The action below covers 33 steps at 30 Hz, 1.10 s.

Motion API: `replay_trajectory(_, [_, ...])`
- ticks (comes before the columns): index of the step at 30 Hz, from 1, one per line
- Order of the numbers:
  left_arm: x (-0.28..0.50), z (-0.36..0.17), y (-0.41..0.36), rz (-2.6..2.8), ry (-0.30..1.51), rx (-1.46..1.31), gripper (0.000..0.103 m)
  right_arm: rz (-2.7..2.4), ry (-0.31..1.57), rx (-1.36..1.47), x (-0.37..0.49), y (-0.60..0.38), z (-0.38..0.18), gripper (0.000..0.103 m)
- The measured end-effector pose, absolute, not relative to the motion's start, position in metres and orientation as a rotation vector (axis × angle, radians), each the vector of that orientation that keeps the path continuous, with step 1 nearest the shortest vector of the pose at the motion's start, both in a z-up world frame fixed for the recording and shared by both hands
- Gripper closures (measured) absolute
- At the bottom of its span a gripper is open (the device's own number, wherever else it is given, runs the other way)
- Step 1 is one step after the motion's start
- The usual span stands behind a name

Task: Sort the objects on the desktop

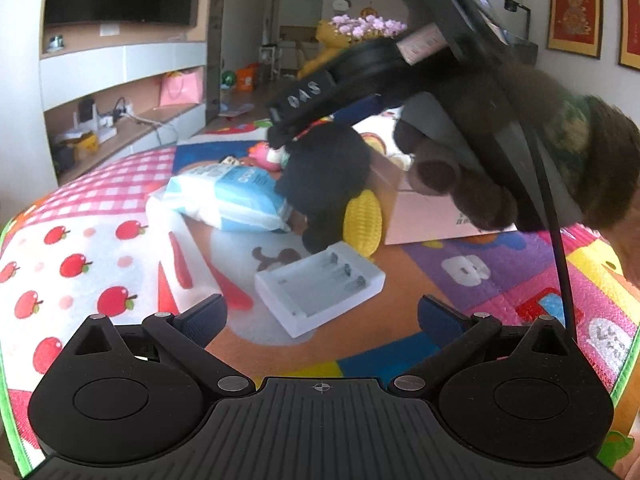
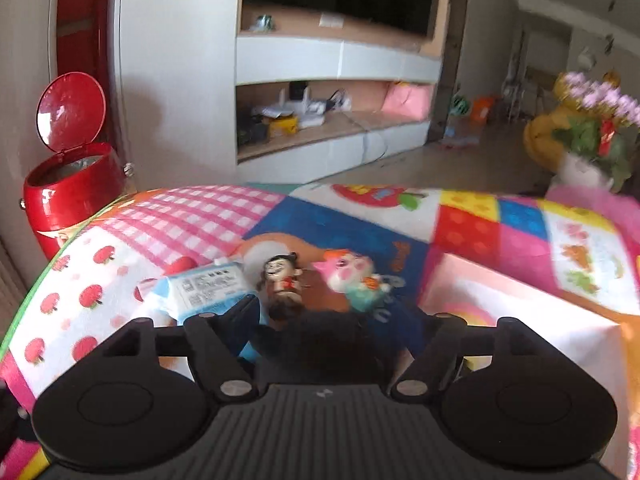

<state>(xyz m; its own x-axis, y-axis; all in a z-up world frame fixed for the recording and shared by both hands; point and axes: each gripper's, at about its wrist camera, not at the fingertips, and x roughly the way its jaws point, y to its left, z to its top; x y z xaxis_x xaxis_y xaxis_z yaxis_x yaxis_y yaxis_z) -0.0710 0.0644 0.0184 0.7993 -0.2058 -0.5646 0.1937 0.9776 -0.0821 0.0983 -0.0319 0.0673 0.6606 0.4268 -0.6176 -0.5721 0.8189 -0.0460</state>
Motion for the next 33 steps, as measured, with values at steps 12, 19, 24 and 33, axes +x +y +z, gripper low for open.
replay_trajectory(12, [-0.074, 0.018, 0.054, -0.275, 0.628, -0.019, 0.0, 0.686, 0.558, -0.21, 0.0, -0.095, 0.105, 0.028])
replay_trajectory(19, [-0.07, 0.018, 0.066, -0.194, 0.635, -0.016, 0.0, 0.595, 0.747, -0.056, 0.007, -0.108, 0.048, 0.059])
replay_trajectory(24, [-0.073, 0.019, 0.069, -0.179, 0.658, 0.004, 0.0, 0.511, 0.811, 0.098, 0.027, -0.095, 0.019, 0.065])
replay_trajectory(33, [-0.072, 0.026, 0.058, -0.25, 0.65, -0.027, 0.0, 0.521, 0.788, 0.016, -0.008, -0.136, 0.027, 0.095])
